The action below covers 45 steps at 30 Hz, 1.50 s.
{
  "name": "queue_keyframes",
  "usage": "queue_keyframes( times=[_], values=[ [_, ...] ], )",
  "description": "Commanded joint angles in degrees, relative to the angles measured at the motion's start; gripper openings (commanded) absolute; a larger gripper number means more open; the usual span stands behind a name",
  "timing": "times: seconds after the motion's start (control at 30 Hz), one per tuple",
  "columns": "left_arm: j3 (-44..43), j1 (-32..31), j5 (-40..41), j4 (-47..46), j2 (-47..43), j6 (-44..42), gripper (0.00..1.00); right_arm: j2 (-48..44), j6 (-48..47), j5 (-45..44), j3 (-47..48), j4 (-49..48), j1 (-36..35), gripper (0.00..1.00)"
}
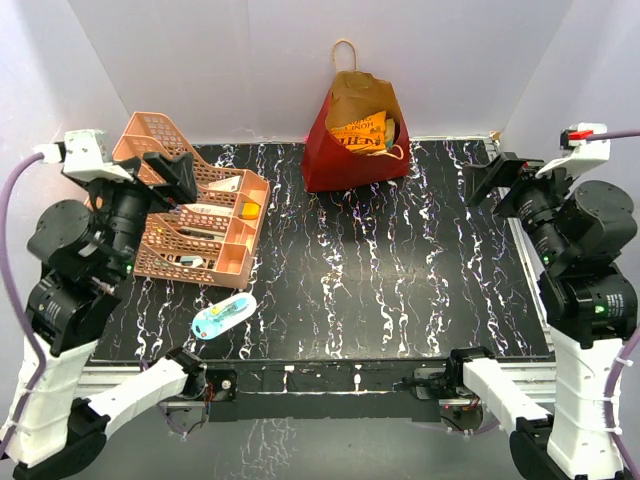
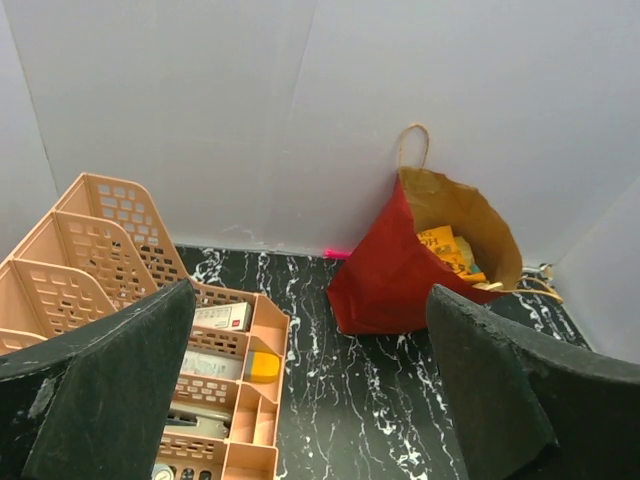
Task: Take the snacks out of the paper bag
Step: Move the paper bag to the center of the board.
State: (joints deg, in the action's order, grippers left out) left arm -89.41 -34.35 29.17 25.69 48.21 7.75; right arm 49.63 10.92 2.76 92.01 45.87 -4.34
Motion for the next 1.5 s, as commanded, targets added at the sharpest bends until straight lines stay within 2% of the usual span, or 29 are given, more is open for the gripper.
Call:
queue_keyframes(
  times=[0.0, 0.23, 0.6, 0.8, 0.97, 1.13, 1.3, 1.37, 1.47],
  values=[
    [0.0, 4.1, -4.7, -1.8, 3.6, 2.3, 0.98, -1.9, 2.6, -6.6, -4.1, 0.2, 1.2, 0.98],
    [2.4, 11.3, -15.0, -4.8, 8.1, 6.9, 0.98, -5.2, 7.5, -11.3, -12.1, 1.8, 2.6, 0.98],
    [11.4, 18.3, -30.3, -16.3, 11.6, 15.3, 0.98, -11.5, 6.2, 2.6, -22.2, 0.5, 2.3, 0.98],
    [15.3, 19.7, -37.4, -20.7, 14.4, 15.2, 0.98, -10.9, 7.9, 9.7, -26.7, -2.6, 2.2, 0.98],
    [18.1, 20.0, -41.9, -22.2, 17.3, 13.0, 0.98, -6.6, 11.6, 12.9, -27.5, -6.9, 2.3, 0.98],
    [22.4, 17.2, -39.7, -22.6, 17.9, 7.5, 0.98, 0.7, 23.3, 17.9, -27.8, -17.4, 2.3, 0.98],
    [26.5, 13.2, -33.5, -23.0, 16.8, 7.4, 0.99, 8.6, 45.7, 23.8, -34.3, -41.3, 1.0, 0.98],
    [27.8, 12.0, -33.0, -23.3, 16.3, 7.1, 0.98, 12.2, 51.0, 20.4, -35.0, -47.5, -1.7, 0.98],
    [29.3, 9.7, -30.8, -23.1, 14.7, 6.0, 0.98, 18.7, 54.9, 11.6, -31.1, -48.3, -5.6, 0.98]
  ],
)
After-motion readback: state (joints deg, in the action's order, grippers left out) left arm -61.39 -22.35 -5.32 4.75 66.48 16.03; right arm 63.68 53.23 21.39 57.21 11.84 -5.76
